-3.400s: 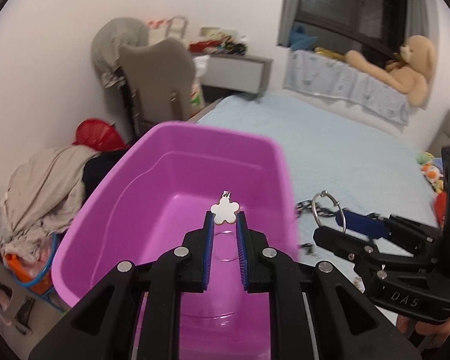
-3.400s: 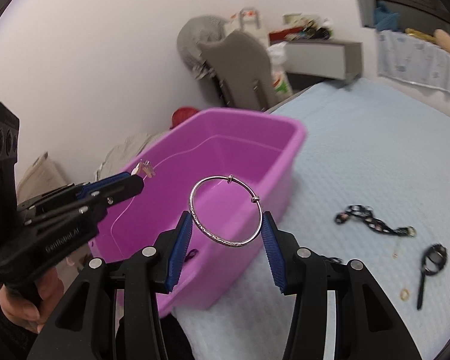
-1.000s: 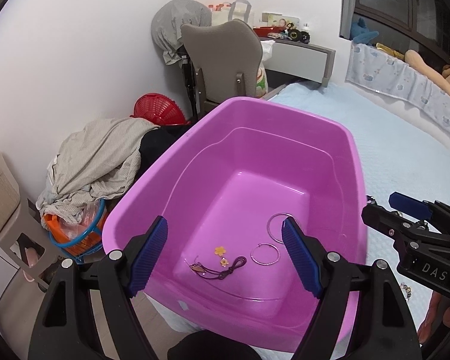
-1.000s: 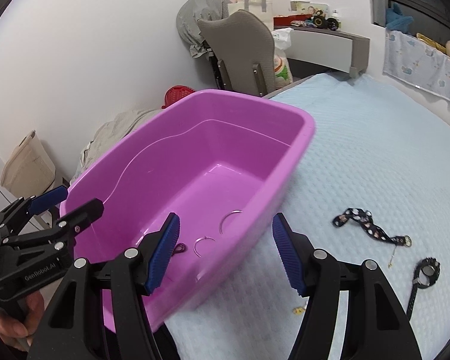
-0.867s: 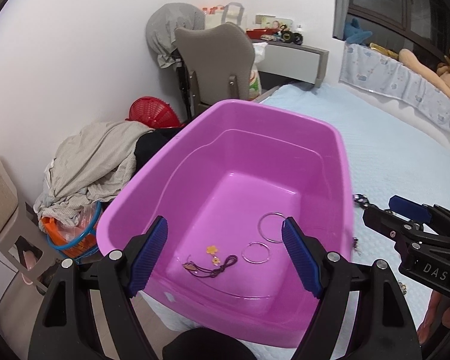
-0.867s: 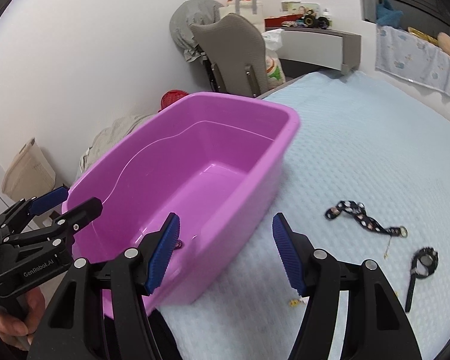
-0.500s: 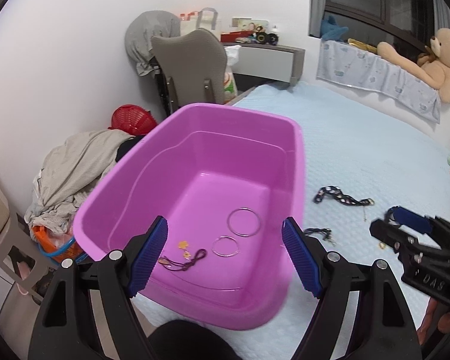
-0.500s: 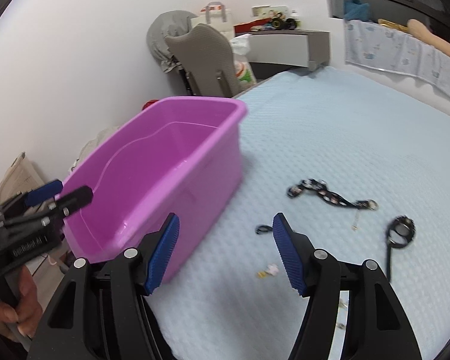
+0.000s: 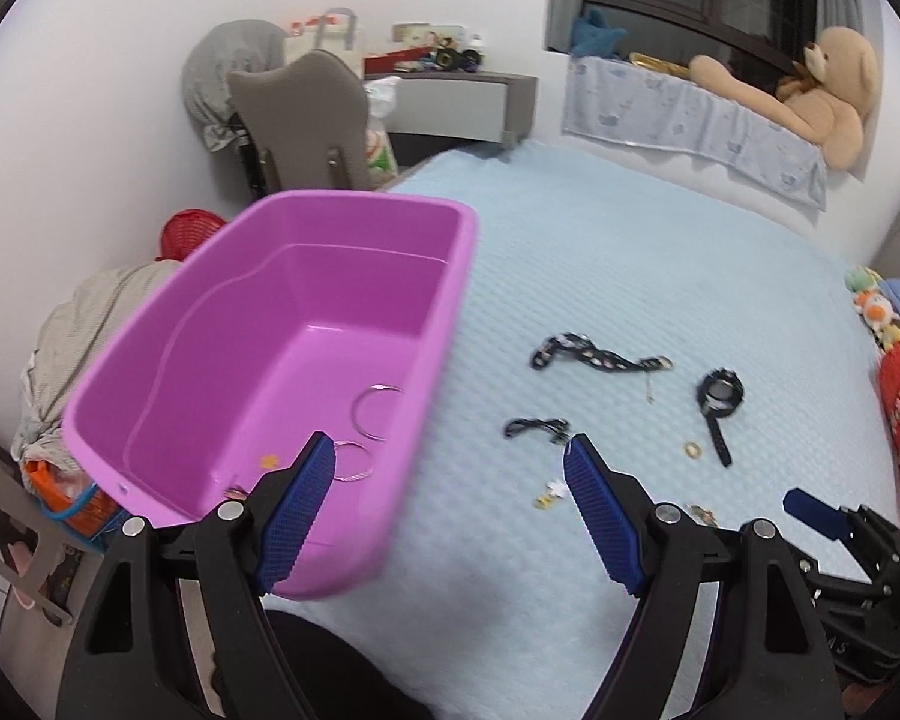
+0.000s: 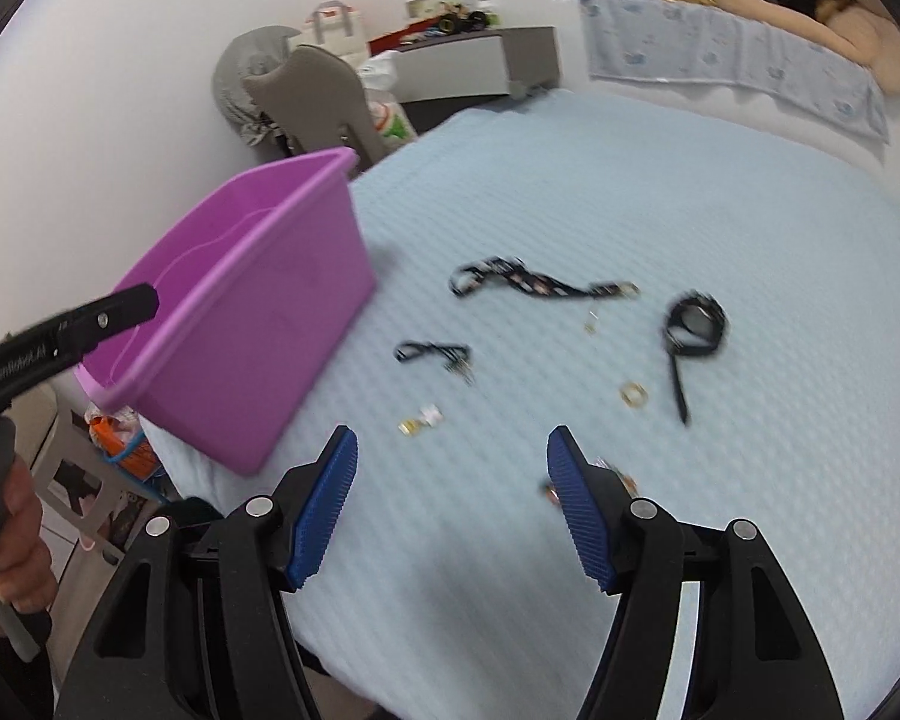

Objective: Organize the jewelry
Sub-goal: 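Move both grippers away from the tub back over the bed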

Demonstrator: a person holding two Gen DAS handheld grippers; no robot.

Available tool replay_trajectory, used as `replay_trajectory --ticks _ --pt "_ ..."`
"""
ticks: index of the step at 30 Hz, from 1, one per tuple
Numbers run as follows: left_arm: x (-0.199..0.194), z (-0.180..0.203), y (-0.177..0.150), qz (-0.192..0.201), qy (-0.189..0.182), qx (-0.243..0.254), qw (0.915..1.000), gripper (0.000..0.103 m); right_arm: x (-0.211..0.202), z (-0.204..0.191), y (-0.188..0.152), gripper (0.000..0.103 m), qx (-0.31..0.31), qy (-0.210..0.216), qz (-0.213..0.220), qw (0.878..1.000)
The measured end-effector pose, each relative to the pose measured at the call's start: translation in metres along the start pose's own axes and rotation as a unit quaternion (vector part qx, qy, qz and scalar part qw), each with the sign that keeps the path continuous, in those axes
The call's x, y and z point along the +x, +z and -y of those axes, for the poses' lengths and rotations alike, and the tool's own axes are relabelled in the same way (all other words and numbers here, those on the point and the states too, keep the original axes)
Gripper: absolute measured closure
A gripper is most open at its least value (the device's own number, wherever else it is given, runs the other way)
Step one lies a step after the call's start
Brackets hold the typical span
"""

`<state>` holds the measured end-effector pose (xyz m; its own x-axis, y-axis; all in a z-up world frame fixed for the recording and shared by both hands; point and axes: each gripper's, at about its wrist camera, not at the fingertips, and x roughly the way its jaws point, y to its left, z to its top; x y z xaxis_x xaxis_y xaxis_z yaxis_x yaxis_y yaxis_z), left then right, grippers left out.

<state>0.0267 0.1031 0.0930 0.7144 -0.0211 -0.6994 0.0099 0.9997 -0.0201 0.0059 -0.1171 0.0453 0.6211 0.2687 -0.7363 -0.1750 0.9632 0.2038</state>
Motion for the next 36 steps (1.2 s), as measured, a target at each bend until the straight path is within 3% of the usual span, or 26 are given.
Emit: replay_trajectory --ticks 8,15,19,25,36 --pt "0.019 0.039 -0.027 -0.027 -0.032 0.028 0.9987 0.025 -0.011 0.053 -0.050 0.040 0.063 -0.035 -0.015 0.997" --pt "0.047 0.062 -0.052 -0.057 -0.039 0.058 0.9959 0.025 -0.006 0.088 -0.080 0.040 0.112 -0.054 -0.027 0.992" --pt "0.066 0.066 -0.065 -0.076 -0.037 0.064 0.9944 0.025 0.006 0.093 -0.087 0.040 0.121 -0.051 -0.037 0.991" --pt "0.095 0.062 -0.079 -0.099 -0.035 0.057 0.9928 0.021 0.030 0.092 -0.091 0.031 0.107 -0.052 -0.046 0.992" --pt "0.144 0.063 -0.087 -0.112 -0.032 0.059 0.9914 0.010 0.079 0.093 -0.087 0.031 0.082 -0.051 -0.066 0.993"
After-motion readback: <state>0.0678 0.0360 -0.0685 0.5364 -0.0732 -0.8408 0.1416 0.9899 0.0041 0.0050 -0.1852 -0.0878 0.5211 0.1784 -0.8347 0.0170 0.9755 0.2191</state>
